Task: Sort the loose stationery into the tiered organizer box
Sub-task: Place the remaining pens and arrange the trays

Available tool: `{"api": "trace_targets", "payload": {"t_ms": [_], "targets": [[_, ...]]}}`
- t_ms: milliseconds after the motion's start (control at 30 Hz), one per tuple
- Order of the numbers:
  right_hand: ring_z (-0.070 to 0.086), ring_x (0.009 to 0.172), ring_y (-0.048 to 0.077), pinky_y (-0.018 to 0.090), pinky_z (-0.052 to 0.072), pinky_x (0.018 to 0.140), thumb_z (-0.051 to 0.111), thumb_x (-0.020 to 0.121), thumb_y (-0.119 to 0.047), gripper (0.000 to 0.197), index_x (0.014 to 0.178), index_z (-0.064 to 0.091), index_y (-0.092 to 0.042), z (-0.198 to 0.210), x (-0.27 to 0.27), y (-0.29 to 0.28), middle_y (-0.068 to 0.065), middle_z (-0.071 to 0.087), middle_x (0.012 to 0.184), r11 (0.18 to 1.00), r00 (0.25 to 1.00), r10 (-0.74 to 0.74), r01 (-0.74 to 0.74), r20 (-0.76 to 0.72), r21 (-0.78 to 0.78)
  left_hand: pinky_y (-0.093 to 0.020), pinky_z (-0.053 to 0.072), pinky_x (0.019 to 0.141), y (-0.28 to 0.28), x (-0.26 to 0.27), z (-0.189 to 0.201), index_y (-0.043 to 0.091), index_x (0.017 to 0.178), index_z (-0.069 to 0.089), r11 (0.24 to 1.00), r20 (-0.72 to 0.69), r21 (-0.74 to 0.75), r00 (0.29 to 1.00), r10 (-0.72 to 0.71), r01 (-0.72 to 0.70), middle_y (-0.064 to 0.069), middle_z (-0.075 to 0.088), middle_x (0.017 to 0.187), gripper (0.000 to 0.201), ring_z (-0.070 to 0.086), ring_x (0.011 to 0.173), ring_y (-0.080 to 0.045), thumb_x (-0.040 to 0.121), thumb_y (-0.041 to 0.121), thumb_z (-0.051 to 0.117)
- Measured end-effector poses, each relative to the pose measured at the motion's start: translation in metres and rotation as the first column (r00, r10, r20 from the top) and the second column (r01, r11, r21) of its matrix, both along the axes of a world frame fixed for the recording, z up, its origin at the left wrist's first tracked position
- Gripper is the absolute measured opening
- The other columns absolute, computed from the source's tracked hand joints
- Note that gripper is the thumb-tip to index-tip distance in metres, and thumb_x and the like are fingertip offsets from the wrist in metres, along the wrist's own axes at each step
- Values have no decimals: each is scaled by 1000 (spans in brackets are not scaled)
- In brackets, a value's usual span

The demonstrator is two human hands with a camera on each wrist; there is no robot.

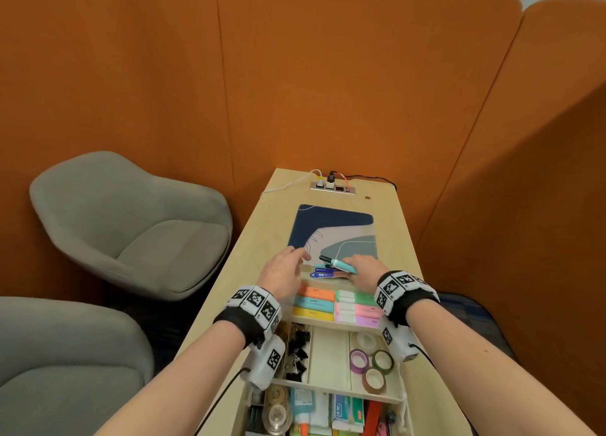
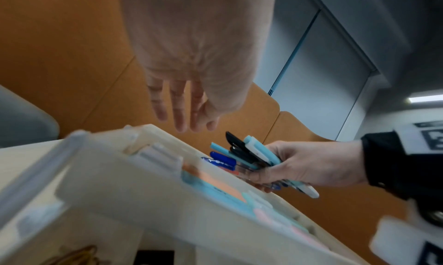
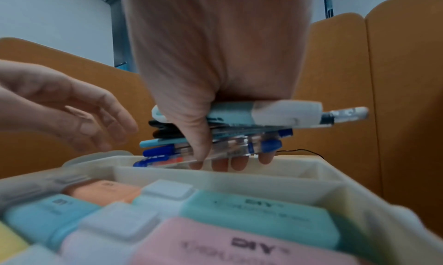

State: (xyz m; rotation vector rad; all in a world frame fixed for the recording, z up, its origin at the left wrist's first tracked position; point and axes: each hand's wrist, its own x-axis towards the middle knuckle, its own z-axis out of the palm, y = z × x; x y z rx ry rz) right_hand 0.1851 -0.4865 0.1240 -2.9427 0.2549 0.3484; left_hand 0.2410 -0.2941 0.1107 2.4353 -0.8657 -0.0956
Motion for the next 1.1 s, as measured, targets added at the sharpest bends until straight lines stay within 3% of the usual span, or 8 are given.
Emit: {"api": "trace_targets", "payload": {"t_ms": [167,367,533,700,867,933,1033,1100], "targets": [[60,98,27,39,50,84,47,90,-7,25,106,60,-21,1,0,3,6,64,101,1000,1000,18,-18,-1,-2,-35,42,100,-16,1,-7,26,138,43,993,-1,51,994,-109,109,0,49,129,52,49,117,-20,91,4,46],[49,101,29,37,42,90,46,94,-10,26,117,56,-18,-1,-1,1,6,32,101,1000,1000,1,-2,31,13,-30,41,90,-32,3,-5,23,128,57,986,46,120,991,-126,120,-4,56,115,33,54,107,-21,97,16,47],[41,112,28,39,38,96,47,96,-26,29,124,50,-19,0,-4,1,7,35,107,1000,1000,7,-7,-9,12,-36,49,83,-32,8,-6,26,123,62,981,75,189,995,-67,51,-7,47,108,30,56,94,-27,97,18,48],[41,111,25,46,36,98,41,97,-37,28,122,48,-24,11,-10,-8,7,42,116,999,999,-41,41,2,-14,-34,46,82,-30,10,-5,26,127,59,968,91,243,992,-87,63,-6,45,107,32,53,97,-24,97,19,49],[55,93,23,43,48,86,43,98,-28,26,123,49,-26,19,-17,-24,8,58,107,976,950,-185,147,253,160,-35,48,85,-31,5,-4,29,129,56,942,106,318,984,-144,103,-7,46,114,36,54,103,-29,97,19,47],[59,87,23,38,51,79,44,98,-27,27,124,48,-22,20,-21,-27,7,63,104,962,940,-239,195,244,192,-38,50,87,-32,4,-2,31,130,55,943,74,313,987,-143,113,-6,47,113,40,55,102,-28,95,14,48],[56,82,21,29,45,64,54,91,-23,34,123,42,-18,18,-23,-29,5,58,101,953,944,-276,244,179,180,-38,49,90,-34,5,0,28,130,53,960,-4,260,994,-108,105,-5,47,117,45,54,104,-27,90,8,49],[54,81,22,33,49,67,55,87,-18,36,120,41,-11,16,-19,-27,9,55,104,933,945,-293,249,144,261,-37,48,91,-34,3,0,27,129,55,966,-11,226,992,-124,123,-5,47,118,44,53,106,-26,91,8,47]]}}
